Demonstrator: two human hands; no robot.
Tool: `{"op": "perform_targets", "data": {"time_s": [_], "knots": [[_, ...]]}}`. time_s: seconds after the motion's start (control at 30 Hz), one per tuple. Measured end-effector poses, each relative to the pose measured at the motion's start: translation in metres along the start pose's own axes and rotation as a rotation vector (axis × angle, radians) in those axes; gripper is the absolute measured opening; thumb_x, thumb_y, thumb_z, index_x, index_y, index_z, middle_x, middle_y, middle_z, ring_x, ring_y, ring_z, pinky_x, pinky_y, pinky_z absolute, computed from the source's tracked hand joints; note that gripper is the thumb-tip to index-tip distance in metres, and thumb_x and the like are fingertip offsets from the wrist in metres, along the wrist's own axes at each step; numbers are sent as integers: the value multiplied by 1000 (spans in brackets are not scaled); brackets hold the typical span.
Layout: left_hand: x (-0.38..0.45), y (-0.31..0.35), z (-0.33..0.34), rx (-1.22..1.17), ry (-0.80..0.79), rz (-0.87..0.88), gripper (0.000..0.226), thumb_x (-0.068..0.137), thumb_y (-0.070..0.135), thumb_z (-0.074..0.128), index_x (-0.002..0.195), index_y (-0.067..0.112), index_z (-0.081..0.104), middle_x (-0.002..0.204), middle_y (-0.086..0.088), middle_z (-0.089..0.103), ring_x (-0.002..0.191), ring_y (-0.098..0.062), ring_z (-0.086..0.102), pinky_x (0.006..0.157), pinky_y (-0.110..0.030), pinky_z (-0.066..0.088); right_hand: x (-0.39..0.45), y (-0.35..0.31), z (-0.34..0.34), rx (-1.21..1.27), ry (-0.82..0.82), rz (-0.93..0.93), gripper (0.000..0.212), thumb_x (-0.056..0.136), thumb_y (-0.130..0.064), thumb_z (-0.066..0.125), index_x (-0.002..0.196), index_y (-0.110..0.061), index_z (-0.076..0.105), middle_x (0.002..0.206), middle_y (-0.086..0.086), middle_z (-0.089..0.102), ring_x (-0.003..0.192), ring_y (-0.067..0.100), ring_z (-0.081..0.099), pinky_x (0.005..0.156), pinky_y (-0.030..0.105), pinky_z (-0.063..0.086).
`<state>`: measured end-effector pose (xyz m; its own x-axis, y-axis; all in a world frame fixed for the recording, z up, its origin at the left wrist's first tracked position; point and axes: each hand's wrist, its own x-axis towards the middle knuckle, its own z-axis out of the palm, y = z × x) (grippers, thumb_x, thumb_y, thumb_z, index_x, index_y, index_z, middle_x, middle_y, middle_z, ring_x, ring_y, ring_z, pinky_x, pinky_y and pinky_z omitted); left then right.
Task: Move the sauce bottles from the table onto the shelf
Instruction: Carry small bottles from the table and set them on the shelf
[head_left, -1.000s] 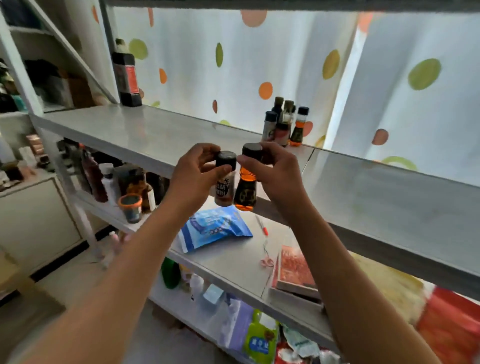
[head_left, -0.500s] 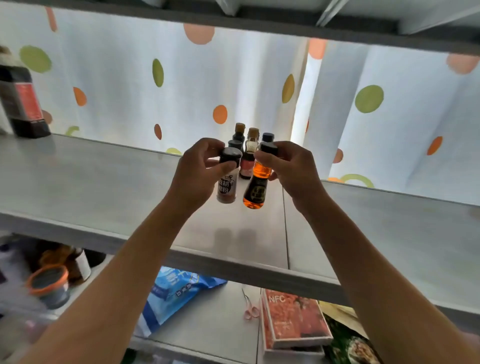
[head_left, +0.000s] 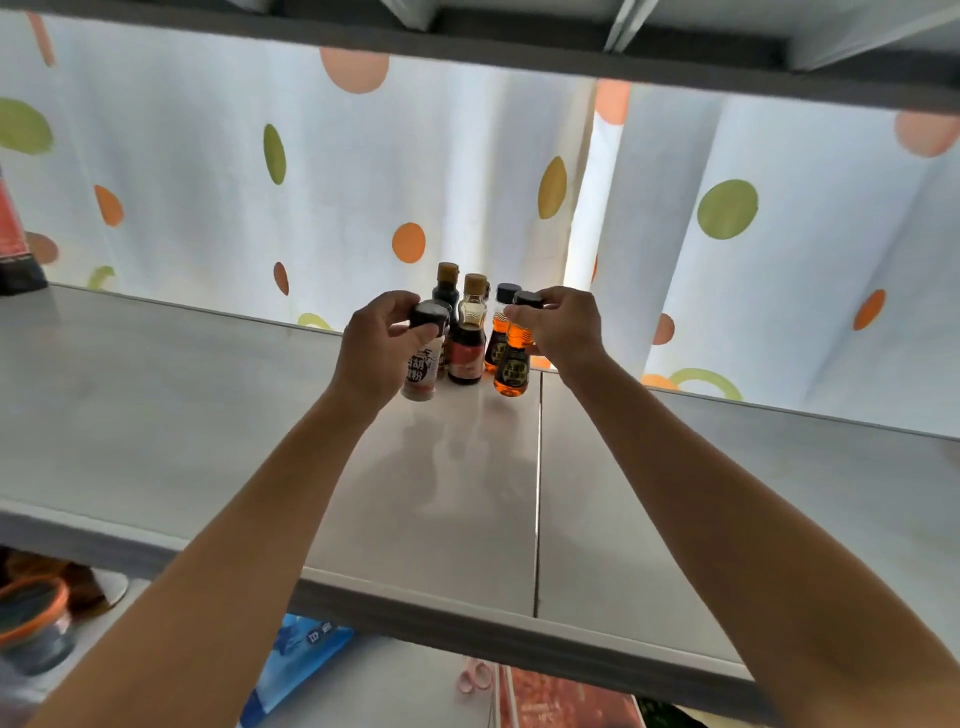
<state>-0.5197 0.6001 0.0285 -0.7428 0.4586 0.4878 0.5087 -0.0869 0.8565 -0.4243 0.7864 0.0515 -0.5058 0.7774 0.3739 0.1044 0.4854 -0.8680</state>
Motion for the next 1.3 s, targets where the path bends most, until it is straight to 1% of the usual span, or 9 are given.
{"op": "perform_targets", "data": {"time_s": [0.17,0.33,0.47,0.67,0.73,0.87,1.0,1.2,1.3], "knots": [[14,-16,-2,-1,53,-10,35,85,10,71,119,12,62,110,-2,67,97,-20,67,88,-44,56,9,7,12,-77,1,5,32,77,-22,83,105,-9,72,95,4,71,90,25,70,80,46,61],[23,-31,1,-37,61,-56,34,86,9,70,119,9,61,109,-7,67,96,-20,67,88,-45,56,11,6,25,-142,34,-10,39,80,-25,81,113,-8,70,99,4,70,90,22,68,84,41,59],[26,-43,8,5,50,-37,33,87,5,68,119,7,61,107,-3,66,96,-15,64,89,-36,55,15,7,32,-194,55,-32,39,81,-28,78,113,-8,70,103,4,71,91,20,66,84,36,57],[39,-48,8,111,-28,-9,34,88,6,65,121,6,58,109,-1,63,102,-16,61,96,-39,50,20,9,33,-197,54,-24,45,81,-28,78,120,-8,68,110,6,70,94,19,66,86,34,56],[40,-49,10,102,-29,-5,33,88,7,66,120,7,58,109,0,63,101,-16,61,95,-38,50,21,11,32,-183,47,-18,44,83,-28,78,121,-9,67,111,6,70,95,19,65,86,31,55],[40,-51,15,99,2,20,30,85,9,70,114,9,60,108,0,64,100,-15,61,89,-32,50,20,11,35,-139,51,-5,45,83,-28,78,122,-8,66,113,7,69,97,22,67,88,38,58],[41,-54,17,114,-17,35,28,85,11,71,109,15,58,110,0,64,102,-17,62,86,-28,48,18,11,39,-113,37,-11,43,84,-29,78,120,-10,65,110,5,69,93,17,64,86,33,56],[39,-58,14,137,-29,-4,52,82,16,75,127,9,51,124,-4,59,107,-17,58,86,-27,47,17,11,38,-136,22,23,50,85,-32,76,125,-8,58,108,4,64,95,17,61,75,24,44],[36,-56,13,146,-37,-9,59,83,21,74,134,10,45,132,-4,54,115,-19,53,91,-28,43,11,7,33,-141,14,67,63,86,-35,75,135,-6,48,111,6,60,100,19,58,82,26,44]]}}
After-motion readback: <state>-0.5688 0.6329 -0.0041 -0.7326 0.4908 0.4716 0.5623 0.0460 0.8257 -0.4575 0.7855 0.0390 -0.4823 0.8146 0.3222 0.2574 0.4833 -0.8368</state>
